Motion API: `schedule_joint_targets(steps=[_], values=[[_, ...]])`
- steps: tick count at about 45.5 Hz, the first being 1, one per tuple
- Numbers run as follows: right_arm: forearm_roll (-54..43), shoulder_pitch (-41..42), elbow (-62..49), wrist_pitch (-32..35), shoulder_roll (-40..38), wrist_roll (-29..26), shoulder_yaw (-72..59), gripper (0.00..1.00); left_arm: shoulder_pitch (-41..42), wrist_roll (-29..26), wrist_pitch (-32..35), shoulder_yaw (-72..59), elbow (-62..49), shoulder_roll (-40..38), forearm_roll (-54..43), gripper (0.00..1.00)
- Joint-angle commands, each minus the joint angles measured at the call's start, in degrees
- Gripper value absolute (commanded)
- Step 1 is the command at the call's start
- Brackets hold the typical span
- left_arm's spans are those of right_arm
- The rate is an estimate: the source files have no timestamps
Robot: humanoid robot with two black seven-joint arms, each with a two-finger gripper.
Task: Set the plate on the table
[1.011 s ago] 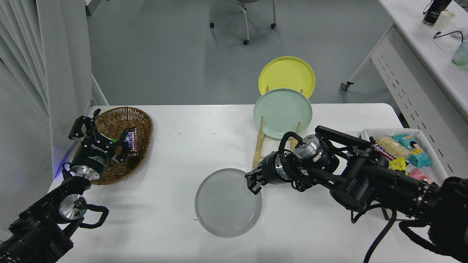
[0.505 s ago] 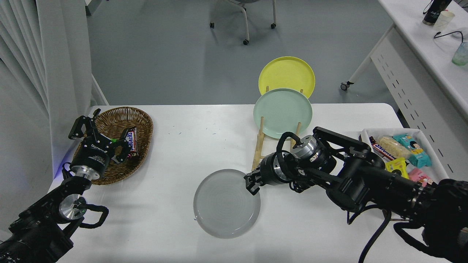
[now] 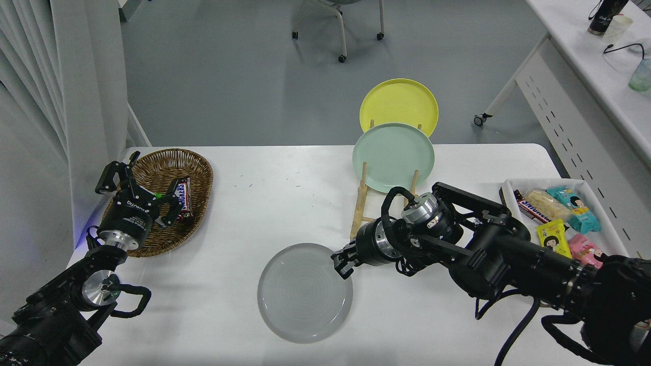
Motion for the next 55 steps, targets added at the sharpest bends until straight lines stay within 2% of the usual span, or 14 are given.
schedule_joint_targets(steps=[1,5,8,9,13,15,16,17,18,36,49,55], values=[[-1.3,-0.1,-1.4,0.1,-0.1,0.0,0.1,0.0,0.0,0.0,0.0,0.0,0.0,0.0,0.0,0.98],[-1.9,-0.2,-1.4,0.2,-0.1,-0.1,0.1,0.0,0.0,0.0,0.0,0.0,0.0,0.0,0.0,0.98],[-2.5,-0.2,-1.4,0.2,0.0,0.0,0.0,0.38,0.0,0.0,0.0,0.0,0.0,0.0,0.0,0.98],[-2.6,-0.3,-1.4,0.2,0.0,0.0,0.1,0.44,0.1,0.0,0.0,0.0,0.0,0.0,0.0,0.98],[-2.7,-0.2,-1.4,0.2,-0.1,0.0,0.1,0.44,0.0,0.0,0.0,0.0,0.0,0.0,0.0,0.98],[-2.7,-0.2,-1.4,0.3,-0.1,0.0,0.1,0.5,0.0,0.0,0.0,0.0,0.0,0.0,0.0,0.98],[-2.7,-0.1,-1.4,0.4,-0.1,0.0,0.1,0.58,0.0,0.0,0.0,0.0,0.0,0.0,0.0,0.98],[-2.7,-0.1,-1.4,0.4,-0.1,0.0,0.1,0.74,0.0,0.0,0.0,0.0,-0.1,0.0,0.0,0.98],[-2.7,-0.1,-1.4,0.6,-0.1,0.0,0.1,0.98,0.0,0.0,0.0,0.0,0.0,0.0,0.0,0.98],[-6.3,-0.4,-1.5,6.7,-1.2,0.0,-0.1,1.0,0.0,0.0,0.0,0.0,-0.1,0.0,0.0,0.98],[-24.3,-0.4,-1.7,34.4,-1.9,0.0,0.3,1.0,0.0,0.0,0.0,0.0,0.0,0.0,0.0,0.98],[-28.1,-0.1,-1.6,41.0,-1.8,0.0,1.3,1.0,0.0,0.0,0.0,0.0,0.0,0.0,0.0,0.98]])
